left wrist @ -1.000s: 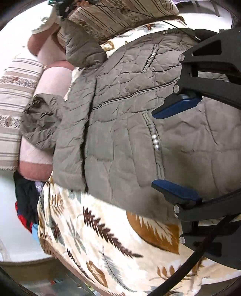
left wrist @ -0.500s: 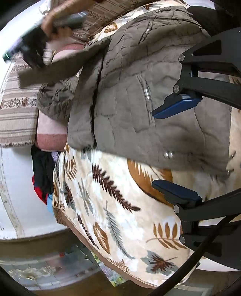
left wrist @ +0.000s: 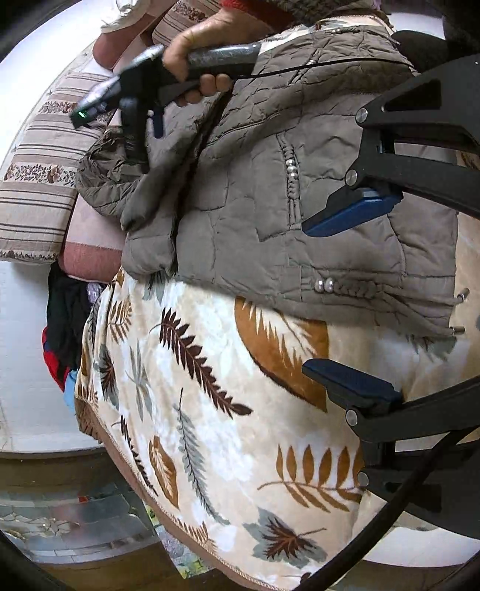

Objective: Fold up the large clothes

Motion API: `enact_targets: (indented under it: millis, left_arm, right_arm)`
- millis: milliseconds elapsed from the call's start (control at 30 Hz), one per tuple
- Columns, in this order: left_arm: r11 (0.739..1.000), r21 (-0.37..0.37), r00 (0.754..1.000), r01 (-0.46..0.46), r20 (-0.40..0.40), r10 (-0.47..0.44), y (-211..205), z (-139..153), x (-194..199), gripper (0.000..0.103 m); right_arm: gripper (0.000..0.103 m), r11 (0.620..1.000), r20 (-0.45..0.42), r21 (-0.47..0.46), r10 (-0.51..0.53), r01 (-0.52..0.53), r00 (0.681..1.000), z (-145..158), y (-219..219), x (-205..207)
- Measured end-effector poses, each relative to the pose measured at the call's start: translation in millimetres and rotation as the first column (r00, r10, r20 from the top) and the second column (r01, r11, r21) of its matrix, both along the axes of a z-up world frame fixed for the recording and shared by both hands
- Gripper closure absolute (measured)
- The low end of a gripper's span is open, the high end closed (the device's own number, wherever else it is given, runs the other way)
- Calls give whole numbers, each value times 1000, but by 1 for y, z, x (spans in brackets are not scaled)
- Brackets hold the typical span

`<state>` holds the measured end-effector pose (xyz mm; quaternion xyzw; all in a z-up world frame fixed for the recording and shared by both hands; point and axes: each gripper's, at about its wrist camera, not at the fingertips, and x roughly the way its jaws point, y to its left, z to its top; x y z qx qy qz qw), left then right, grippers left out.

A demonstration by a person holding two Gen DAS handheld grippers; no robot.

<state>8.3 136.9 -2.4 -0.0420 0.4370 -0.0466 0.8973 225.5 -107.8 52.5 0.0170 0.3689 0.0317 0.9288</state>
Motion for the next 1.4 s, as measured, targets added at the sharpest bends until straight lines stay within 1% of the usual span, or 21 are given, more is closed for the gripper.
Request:
enact_targets:
  millis: [67, 133, 200, 233, 267, 300, 367, 400, 467, 533, 567, 633, 700, 767, 833, 900, 1000, 1100, 1200, 1300, 1400]
  left_arm:
    - [1000, -8, 1000, 10, -6, -10, -2, -1, 1, 36]
    - [1000, -13, 1000, 16, -7, -16, -4, -2, 3, 36]
    - [999, -26, 1000, 19, -15, -19, -3, -3, 5, 36]
    - [999, -33, 1000, 21, -20, -21, -3, -4, 6, 36]
    - [999, -36, 999, 22, -25, -23, -3, -5, 8, 36]
    - [999, -37, 999, 23, -30, -24, -3, -6, 9, 36]
    - [999, -35, 999, 20, -38, -22, -2, -9, 11, 36]
    - [999, -35, 999, 19, -44, -21, -2, -11, 12, 36]
    - [999, -35, 998, 17, -53, -19, -1, -14, 15, 36]
    - [999, -35, 998, 14, -62, -16, -2, -16, 16, 36]
    - [999, -35, 998, 13, -65, -16, -2, -16, 17, 36]
    - [999, -34, 998, 16, -66, -18, -4, -14, 16, 36]
    - [1000, -17, 998, 19, -55, -19, -7, -10, 12, 36]
    - [1000, -2, 999, 23, -41, -23, -10, -5, 9, 36]
    - [1000, 9, 999, 28, -22, -28, -15, 2, 3, 36]
    - [999, 16, 999, 35, -10, -35, -19, 8, 0, 36]
    - [998, 30, 999, 52, 8, -52, -29, 16, -8, 36]
    - [996, 46, 997, 73, 20, -74, -40, 23, -15, 36]
    - [994, 59, 996, 91, 16, -93, -52, 27, -21, 36]
    - [992, 70, 994, 106, 4, -107, -63, 29, -24, 36]
    - [988, 99, 993, 117, 7, -118, -75, 33, -29, 36]
  right_arm:
    - [21, 998, -5, 56, 32, -32, 999, 7, -5, -1]
    - [24, 999, 9, 36, 14, -14, 1000, 11, -3, 4]
    - [37, 999, 4, -15, -32, 32, 999, 6, -2, 22]
    - [40, 998, -19, -19, -66, 65, 998, -1, -3, 35]
    - [43, 997, -41, -6, -77, 76, 996, -6, -5, 44]
    - [45, 996, -85, 25, -77, 80, 993, -16, -4, 57]
    - [47, 994, -174, 91, -47, 64, 984, -36, 3, 77]
    - [47, 994, -203, 97, -26, 47, 979, -46, 13, 84]
    - [47, 999, -197, 46, -5, 14, 980, -52, 35, 88]
    - [47, 999, -187, 38, 32, -26, 982, -51, 50, 88]
    - [47, 999, -185, 38, 44, -38, 982, -50, 53, 87]
    - [47, 999, -163, 6, 54, -54, 985, -45, 56, 83]
    - [47, 999, -126, -3, 39, -40, 991, -39, 51, 74]
    - [46, 1000, -85, 12, 21, -20, 996, -29, 41, 56]
    - [43, 999, -54, 24, 23, -21, 998, -23, 30, 29]
    - [33, 999, -20, 18, 30, -30, 999, -19, 20, -3]
    - [24, 1000, 17, 12, 27, -27, 1000, -21, -2, -58]
    - [22, 1000, 35, 6, 2, -2, 999, -31, -26, -109]
    - [21, 998, 54, -6, -61, 62, 997, -41, -55, -160]
    - [21, 990, 64, -4, -139, 140, 988, -50, -82, -196]
    - [21, 979, 67, 37, -200, 198, 977, -55, -109, -226]
